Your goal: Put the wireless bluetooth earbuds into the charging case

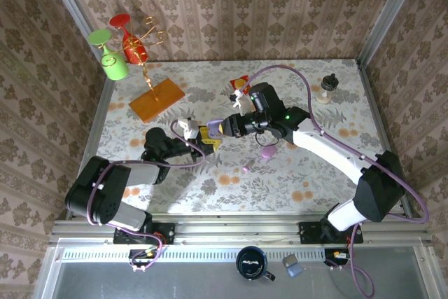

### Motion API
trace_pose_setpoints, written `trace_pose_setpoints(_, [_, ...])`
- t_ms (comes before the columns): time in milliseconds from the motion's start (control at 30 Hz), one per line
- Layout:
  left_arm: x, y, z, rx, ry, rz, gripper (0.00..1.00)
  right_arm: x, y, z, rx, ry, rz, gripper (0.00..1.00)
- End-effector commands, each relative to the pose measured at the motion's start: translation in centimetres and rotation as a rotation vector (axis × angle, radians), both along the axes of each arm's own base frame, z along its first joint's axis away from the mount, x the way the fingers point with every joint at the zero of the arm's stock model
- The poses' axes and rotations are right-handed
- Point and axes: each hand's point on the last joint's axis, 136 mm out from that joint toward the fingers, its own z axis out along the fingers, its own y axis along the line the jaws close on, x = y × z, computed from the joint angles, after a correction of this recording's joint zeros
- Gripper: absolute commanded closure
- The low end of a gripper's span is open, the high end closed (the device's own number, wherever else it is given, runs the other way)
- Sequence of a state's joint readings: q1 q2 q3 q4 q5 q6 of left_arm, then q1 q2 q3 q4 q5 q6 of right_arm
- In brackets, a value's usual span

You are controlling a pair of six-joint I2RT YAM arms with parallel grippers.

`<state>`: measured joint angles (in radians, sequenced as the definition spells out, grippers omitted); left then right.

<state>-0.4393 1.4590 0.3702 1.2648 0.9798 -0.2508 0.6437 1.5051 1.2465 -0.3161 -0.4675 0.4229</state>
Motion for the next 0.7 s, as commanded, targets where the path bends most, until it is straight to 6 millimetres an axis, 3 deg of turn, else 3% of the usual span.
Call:
trace_pose_setpoints(0, [-0.3,-0.1,2.1,-0.037,-0.049,-0.006,0.75,0.4,0.1,0.2,0.009,-0.021,0.005,0.79])
trace_pose_setpoints(200, [-0.5,0.4,2.2,-0.028,-0.146,0.029,0.75,0.1,0.2,0.5,0.027,-0.017,0.018,0.77])
trace_pose_setpoints(333, [-0.7,0.4,2.2,-0.024,-0.171,0.025,0.75,-0.1,-0.1,1.3,0.036,-0.036,0.01,0.68])
trace_pose_setpoints(433, [-0.6,0.5,2.2,-0.025,-0.168,0.032,0.75,-0.3,-0.5,2.2,0.053,-0.072,-0.002,0.55])
trace_pose_setpoints(533, [-0.4,0.8,2.0,-0.021,-0.173,0.058,0.76,0.4,-1.6,2.4,0.049,-0.119,-0.066,0.47])
trace_pose_setpoints(600, [-0.3,1.4,1.7,-0.016,-0.176,0.082,0.76,0.9,-2.7,3.5,0.099,-0.158,-0.134,0.45])
trace_pose_setpoints(667, [-0.2,2.1,1.6,-0.014,-0.174,0.11,0.76,1.9,-3.7,3.4,0.15,-0.155,-0.21,0.44])
